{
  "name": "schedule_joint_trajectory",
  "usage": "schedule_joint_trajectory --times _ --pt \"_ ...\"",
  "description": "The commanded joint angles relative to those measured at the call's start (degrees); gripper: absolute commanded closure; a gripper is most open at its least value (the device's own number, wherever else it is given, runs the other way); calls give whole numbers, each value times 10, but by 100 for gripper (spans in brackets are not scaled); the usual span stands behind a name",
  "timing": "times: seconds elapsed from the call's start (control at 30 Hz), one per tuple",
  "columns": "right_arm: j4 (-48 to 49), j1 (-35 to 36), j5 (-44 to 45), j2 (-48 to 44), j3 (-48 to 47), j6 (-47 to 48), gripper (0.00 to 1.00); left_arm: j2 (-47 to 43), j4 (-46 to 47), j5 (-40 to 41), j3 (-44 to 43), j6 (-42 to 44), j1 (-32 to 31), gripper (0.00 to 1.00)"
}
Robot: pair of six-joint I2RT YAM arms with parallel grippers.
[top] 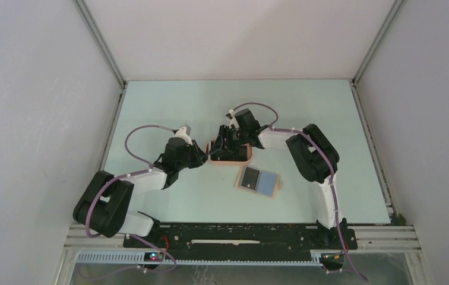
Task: Put the credit cards into the card holder
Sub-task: Pick up the credit card from the storage box.
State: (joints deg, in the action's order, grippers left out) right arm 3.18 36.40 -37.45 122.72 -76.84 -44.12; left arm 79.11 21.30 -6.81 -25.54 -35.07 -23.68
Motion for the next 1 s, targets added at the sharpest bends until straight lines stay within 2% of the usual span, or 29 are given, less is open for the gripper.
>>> schedule_joint_trajectory --times 0.0,0.2,0.63,0.8,0.97 --pt "-29 2 25 -14 -15 26 41 12 4 -38 -39 11 -4 77" --pt "18 -14 -29 -6 1 -37 36 26 5 -55 -52 14 -4 75" --pt "25 -31 -33 -3 15 -61 34 48 12 -90 -68 10 -4 61" --pt "24 -42 -31 -9 21 -59 37 58 13 -94 -75 5 -4 58" --pt "16 -50 -27 -9 22 -48 44 75 14 -100 -87 3 -4 57"
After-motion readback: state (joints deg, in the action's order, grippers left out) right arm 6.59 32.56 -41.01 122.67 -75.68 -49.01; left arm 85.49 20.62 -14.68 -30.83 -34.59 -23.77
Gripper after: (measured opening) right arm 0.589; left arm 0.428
